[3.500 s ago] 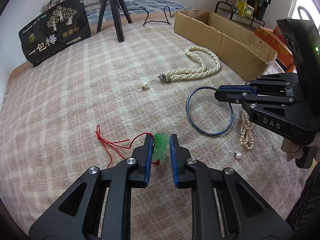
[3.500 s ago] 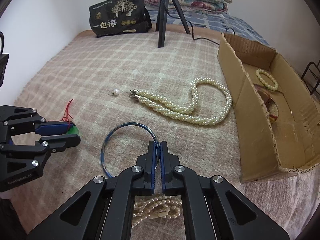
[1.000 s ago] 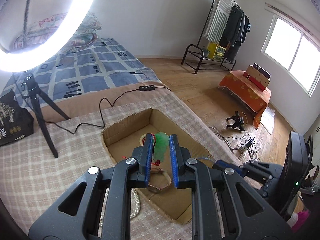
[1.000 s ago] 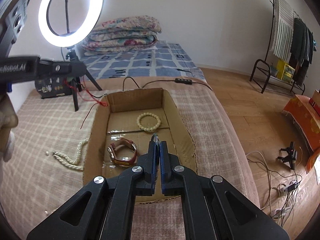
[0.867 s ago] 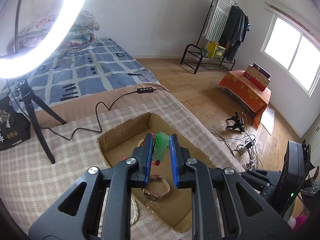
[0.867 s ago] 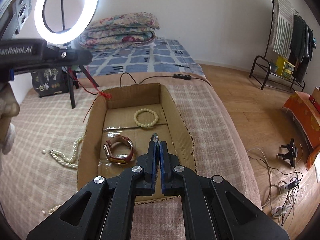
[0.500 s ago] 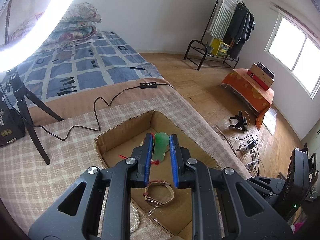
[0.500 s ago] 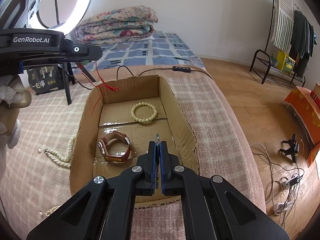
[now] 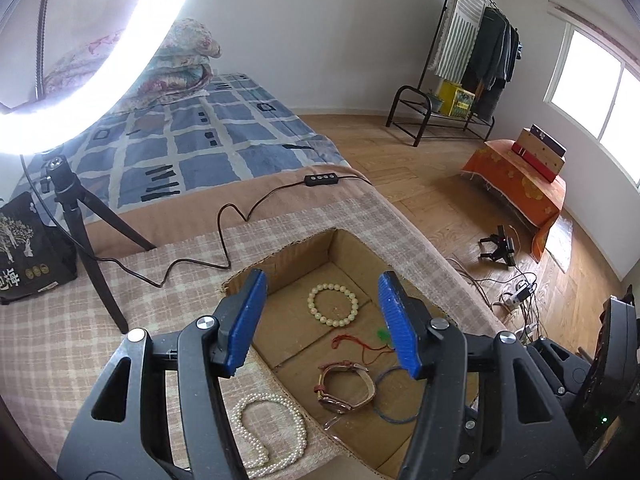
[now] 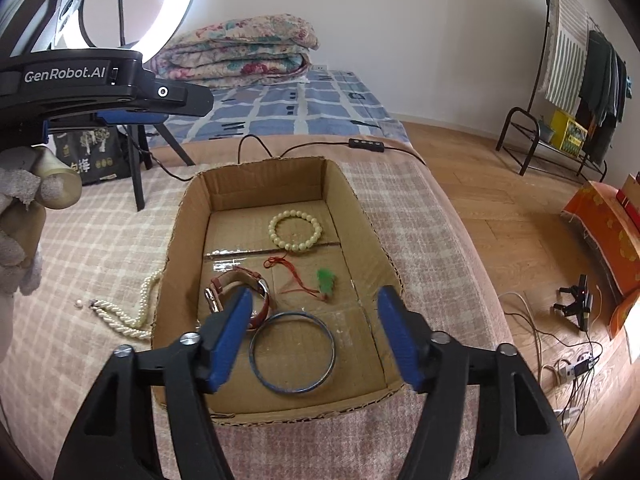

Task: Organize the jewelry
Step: 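Withdraw both open tools from the box toward the pearl necklaces, then grasp the twisted pearl necklace with the left tool while the right tool grasps the small pearl strand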

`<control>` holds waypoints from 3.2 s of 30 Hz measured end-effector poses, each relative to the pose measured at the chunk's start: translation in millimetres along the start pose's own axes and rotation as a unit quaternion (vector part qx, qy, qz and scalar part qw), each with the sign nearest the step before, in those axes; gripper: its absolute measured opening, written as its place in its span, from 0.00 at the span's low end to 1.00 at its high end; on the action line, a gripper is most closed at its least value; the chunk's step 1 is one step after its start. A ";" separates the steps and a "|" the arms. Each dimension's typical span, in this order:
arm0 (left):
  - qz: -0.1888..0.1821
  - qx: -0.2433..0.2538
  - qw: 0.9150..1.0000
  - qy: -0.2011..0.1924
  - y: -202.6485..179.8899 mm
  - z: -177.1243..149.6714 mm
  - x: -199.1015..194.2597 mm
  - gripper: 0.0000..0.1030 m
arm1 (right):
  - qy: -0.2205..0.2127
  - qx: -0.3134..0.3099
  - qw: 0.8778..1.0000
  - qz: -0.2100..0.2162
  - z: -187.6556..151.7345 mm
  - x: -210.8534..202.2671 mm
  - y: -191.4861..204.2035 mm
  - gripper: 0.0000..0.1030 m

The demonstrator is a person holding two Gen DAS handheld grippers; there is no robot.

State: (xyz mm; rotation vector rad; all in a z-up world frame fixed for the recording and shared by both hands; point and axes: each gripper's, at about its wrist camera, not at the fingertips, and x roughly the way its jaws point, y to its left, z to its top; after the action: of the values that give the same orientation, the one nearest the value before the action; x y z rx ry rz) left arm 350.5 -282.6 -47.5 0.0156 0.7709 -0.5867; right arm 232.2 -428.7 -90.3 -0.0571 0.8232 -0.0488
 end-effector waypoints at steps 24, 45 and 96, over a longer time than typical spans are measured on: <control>0.035 0.002 0.999 -0.032 59.6 -22.9 -112.3 0.58 | -0.042 0.017 0.999 -0.018 10.5 -76.9 21.3 0.77; 0.024 0.041 0.998 -0.034 65.4 -126.2 -221.1 0.58 | -0.044 0.025 0.999 0.019 -23.4 -151.0 77.0 0.78; -0.029 0.029 0.995 0.090 92.0 -154.6 -66.6 0.58 | 0.154 0.117 0.979 0.061 -105.3 3.8 120.7 0.58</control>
State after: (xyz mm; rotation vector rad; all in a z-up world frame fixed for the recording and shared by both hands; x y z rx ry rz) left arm 258.5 -138.0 -133.7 0.1014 0.9319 -0.6686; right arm 160.1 -311.9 -173.0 0.2281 1.1231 -0.0393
